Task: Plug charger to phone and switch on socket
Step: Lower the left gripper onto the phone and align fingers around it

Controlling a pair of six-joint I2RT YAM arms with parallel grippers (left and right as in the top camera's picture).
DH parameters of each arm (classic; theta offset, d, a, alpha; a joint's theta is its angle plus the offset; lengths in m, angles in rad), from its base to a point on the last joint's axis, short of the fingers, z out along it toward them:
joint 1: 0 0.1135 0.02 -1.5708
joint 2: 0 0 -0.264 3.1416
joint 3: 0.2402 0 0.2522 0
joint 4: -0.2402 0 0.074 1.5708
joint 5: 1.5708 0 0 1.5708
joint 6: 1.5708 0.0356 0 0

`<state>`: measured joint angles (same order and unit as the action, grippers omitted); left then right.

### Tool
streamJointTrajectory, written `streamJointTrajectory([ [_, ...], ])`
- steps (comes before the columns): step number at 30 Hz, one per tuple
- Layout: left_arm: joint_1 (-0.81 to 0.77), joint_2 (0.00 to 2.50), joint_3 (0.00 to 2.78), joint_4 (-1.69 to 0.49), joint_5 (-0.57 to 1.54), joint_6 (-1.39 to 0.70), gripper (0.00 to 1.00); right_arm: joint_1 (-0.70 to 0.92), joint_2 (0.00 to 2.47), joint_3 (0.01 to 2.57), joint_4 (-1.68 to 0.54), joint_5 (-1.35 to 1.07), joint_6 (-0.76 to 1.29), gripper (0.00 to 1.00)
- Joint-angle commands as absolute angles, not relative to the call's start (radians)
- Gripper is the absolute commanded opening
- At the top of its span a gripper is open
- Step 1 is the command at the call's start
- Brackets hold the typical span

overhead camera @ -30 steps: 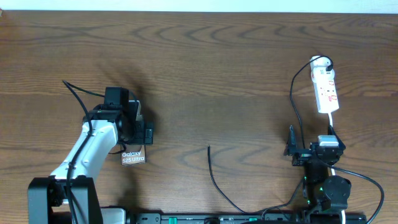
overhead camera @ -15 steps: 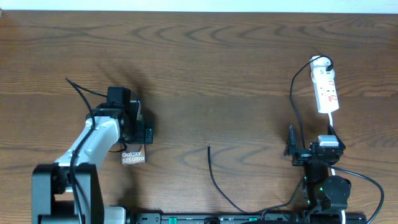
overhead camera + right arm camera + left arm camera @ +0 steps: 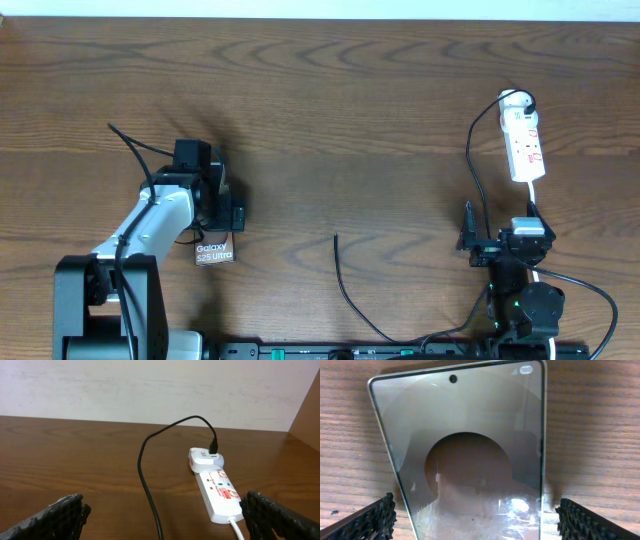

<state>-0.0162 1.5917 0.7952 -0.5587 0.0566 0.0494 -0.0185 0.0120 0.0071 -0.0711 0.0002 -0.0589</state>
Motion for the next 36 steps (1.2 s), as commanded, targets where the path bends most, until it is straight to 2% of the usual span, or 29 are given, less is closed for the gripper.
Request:
streamJointTrajectory([
  [1,-0.017,1.594,0.789,-0.558,0.025,0.044,0.99,-0.027,0.006,0.006,-0.075,0.008,-0.049,0.99],
  [36,-0.017,1.594,0.748,-0.59,0.071,-0.013,0.99,-0.027,0.006,0.006,-0.075,0.008,-0.049,0.99],
])
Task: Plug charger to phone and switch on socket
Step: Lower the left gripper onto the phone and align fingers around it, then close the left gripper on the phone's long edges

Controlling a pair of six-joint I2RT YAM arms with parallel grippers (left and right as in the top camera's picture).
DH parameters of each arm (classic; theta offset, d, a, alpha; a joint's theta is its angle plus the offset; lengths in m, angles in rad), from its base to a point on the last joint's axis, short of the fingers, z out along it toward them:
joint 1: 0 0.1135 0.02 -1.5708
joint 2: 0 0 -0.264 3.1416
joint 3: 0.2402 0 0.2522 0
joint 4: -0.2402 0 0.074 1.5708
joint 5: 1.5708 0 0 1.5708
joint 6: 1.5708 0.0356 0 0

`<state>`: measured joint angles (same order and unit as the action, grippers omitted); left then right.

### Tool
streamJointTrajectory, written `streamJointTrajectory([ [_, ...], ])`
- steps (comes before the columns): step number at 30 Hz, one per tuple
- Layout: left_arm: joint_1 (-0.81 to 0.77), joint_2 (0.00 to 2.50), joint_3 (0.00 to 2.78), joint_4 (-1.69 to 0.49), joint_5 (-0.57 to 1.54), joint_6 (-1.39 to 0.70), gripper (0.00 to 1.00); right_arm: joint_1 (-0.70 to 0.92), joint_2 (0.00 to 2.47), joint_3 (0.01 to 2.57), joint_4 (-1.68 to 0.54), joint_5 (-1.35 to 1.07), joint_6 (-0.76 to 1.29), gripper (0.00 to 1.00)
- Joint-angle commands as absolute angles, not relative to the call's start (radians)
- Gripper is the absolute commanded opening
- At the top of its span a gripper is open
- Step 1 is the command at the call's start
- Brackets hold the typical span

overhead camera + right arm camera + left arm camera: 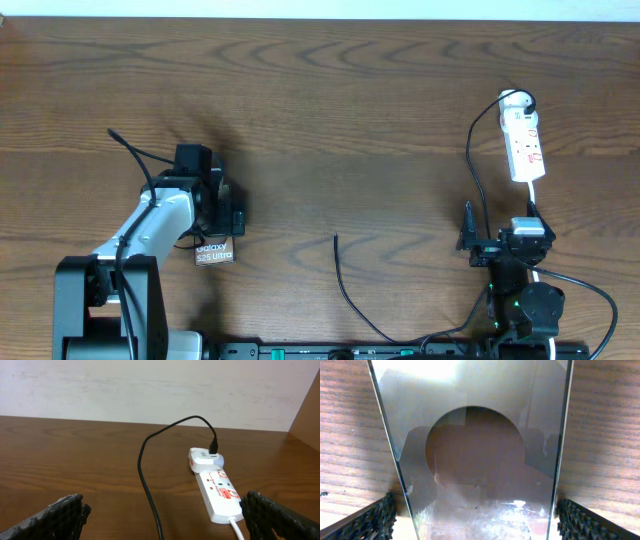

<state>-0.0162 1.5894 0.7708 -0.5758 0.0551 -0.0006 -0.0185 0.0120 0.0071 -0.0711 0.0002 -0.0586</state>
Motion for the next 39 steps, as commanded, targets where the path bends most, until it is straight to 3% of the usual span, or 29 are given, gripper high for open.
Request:
streamJointTrajectory([
  [1,-0.017,1.594,0.748,-0.589,0.071,-0.013,0.99,-0.027,0.006,0.006,-0.075,0.008,-0.049,0.99],
  [25,-0.017,1.594,0.748,-0.578,0.089,-0.012,0.93,-0.027,0.006,0.006,-0.075,0.008,-0.049,0.99],
  [31,-0.017,1.594,0.748,-0.578,0.09,-0.012,0.75,-0.027,0.006,0.006,-0.075,0.008,-0.049,0.99],
  [39,-0.017,1.594,0.748,-0.578,0.089,-0.012,0.73,-0.027,0.007,0.006,-0.075,0.008,-0.049,0.99],
])
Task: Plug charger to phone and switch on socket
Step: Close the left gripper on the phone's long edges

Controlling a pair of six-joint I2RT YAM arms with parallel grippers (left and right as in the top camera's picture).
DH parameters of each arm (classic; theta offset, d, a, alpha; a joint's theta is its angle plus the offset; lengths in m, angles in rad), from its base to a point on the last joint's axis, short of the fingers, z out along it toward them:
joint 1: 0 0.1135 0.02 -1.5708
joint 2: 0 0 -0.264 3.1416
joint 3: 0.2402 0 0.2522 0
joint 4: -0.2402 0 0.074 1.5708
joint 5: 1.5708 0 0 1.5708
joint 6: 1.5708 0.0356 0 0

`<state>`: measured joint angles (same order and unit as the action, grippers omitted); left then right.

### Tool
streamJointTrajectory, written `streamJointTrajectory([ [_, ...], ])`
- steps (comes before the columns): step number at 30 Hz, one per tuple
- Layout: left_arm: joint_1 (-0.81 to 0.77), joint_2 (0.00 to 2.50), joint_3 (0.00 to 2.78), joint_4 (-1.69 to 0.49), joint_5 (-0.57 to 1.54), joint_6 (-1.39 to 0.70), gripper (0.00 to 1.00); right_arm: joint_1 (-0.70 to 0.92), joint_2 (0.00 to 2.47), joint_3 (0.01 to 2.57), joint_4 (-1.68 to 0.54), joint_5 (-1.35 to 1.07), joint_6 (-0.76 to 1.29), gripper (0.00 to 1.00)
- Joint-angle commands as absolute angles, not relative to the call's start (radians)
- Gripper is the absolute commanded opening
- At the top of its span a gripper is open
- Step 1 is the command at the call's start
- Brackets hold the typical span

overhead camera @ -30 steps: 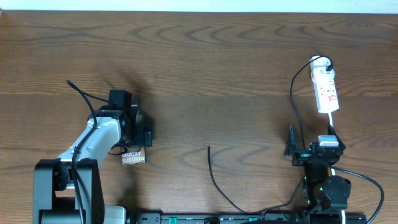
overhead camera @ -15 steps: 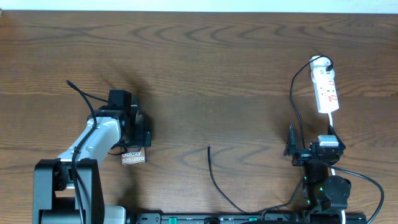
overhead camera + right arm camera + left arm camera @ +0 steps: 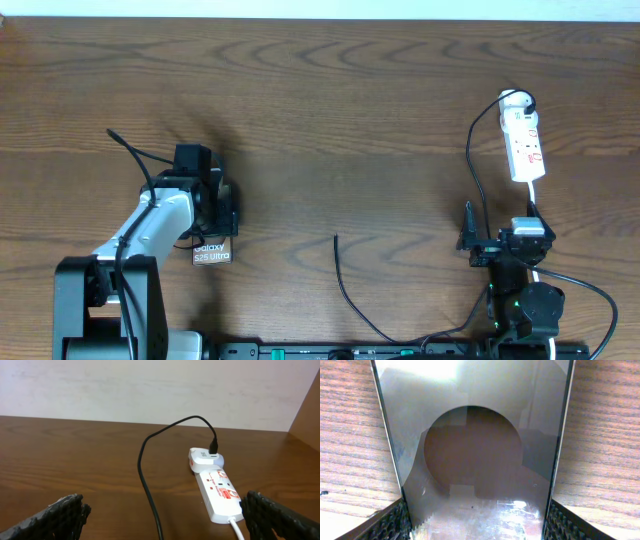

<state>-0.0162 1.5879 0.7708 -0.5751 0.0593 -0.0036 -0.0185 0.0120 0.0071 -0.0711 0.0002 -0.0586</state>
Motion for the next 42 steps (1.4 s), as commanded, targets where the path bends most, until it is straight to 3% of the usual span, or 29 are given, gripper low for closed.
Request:
streamJointTrajectory([
  [1,-0.017,1.594,0.748,-0.578,0.09,-0.012,0.73,-0.027,0.007,0.006,-0.075,0.008,-0.049,0.99],
  [8,-0.017,1.594,0.748,-0.578,0.089,-0.011,0.81,-0.027,0.007,0.006,-0.075,0.008,-0.049,0.99],
  [42,-0.017,1.594,0.739,-0.581,0.089,-0.004,0.88,-0.027,0.009,0.006,-0.075,0.008,-0.049,0.99],
])
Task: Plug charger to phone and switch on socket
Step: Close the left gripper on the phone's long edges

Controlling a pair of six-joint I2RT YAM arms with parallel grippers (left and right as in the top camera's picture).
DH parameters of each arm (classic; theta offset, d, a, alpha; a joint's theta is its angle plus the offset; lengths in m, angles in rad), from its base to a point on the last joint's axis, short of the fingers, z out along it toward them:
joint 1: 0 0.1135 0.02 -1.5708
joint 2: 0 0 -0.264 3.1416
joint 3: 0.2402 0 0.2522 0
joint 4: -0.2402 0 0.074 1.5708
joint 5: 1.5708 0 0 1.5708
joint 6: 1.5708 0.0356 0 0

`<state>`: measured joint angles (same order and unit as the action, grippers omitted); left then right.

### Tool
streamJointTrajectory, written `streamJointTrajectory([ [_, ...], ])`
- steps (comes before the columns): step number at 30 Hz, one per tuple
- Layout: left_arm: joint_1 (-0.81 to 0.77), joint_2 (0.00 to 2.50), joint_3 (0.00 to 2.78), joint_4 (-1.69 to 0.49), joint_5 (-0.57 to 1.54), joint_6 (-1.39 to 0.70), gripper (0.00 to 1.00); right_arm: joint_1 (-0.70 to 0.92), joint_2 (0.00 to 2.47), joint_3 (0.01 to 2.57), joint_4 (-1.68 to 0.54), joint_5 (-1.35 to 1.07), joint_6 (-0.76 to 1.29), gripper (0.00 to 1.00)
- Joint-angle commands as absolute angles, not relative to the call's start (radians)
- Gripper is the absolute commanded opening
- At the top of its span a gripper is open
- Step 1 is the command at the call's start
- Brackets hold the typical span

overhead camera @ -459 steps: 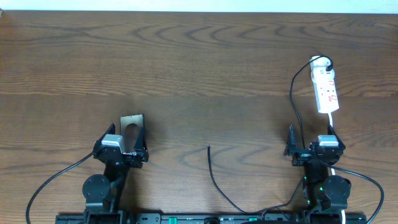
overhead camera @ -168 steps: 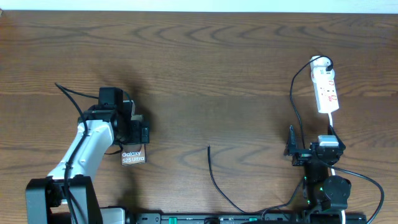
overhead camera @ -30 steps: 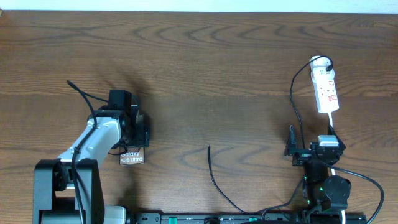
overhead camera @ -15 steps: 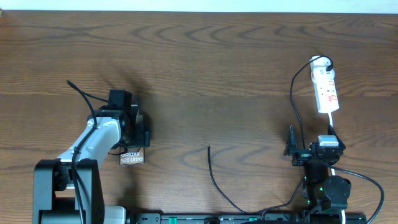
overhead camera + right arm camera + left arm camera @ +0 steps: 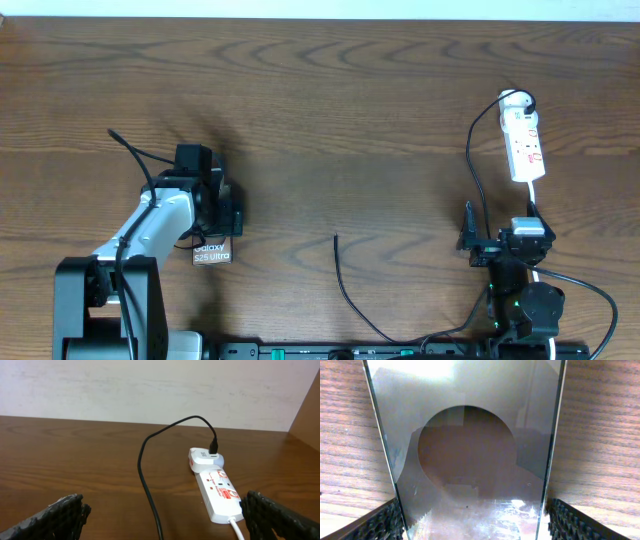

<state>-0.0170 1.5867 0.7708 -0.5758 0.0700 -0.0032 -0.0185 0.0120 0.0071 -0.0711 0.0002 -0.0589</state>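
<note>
A phone (image 5: 470, 435) lies screen up on the table, its glass filling the left wrist view. From overhead only its near end, labelled Galaxy S25 Ultra (image 5: 212, 253), shows below the left gripper (image 5: 215, 212). That gripper (image 5: 475, 522) is shut on the phone, one pad against each long side. The black charger cable (image 5: 145, 470) runs from the white adapter (image 5: 204, 458) in the power strip (image 5: 220, 495). Its free end (image 5: 336, 240) lies mid-table. The right gripper (image 5: 162, 520) is open near the front edge, holding nothing.
The power strip (image 5: 526, 150) lies at the far right, its white lead running back toward the right arm's base (image 5: 520, 300). The cable loops along the table between the strip and the front edge. A pale wall stands behind the table.
The phone sits slightly further left in the left wrist view. The pads remain against its sides. The right arm, cable and power strip have not moved.
The left gripper first hung open over the phone, whose top edge was in view. Then it was lower, pads wide of the sides. Then the pads were against both sides, and they still are. The right arm stayed parked throughout.
</note>
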Motion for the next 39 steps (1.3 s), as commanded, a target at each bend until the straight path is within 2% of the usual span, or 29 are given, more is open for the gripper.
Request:
streamJointTrajectory([
  [1,-0.017,1.594,0.739,-0.581,0.089,-0.002,0.88,-0.027,0.009,0.006,-0.075,0.008,-0.049,0.99],
  [10,-0.017,1.594,0.739,-0.582,0.089,0.0,0.84,-0.027,0.009,0.006,-0.075,0.008,-0.049,0.99],
  [13,-0.017,1.594,0.739,-0.585,0.089,0.0,0.78,-0.027,0.009,0.006,-0.075,0.008,-0.049,0.99],
  [31,-0.017,1.594,0.739,-0.585,0.089,0.003,0.77,-0.027,0.009,0.006,-0.075,0.008,-0.049,0.99],
  [34,-0.017,1.594,0.739,-0.585,0.089,0.003,0.7,-0.027,0.009,0.006,-0.075,0.008,-0.049,0.99],
  [39,-0.017,1.594,0.739,-0.585,0.089,0.003,0.67,-0.027,0.009,0.006,-0.075,0.008,-0.049,0.99],
])
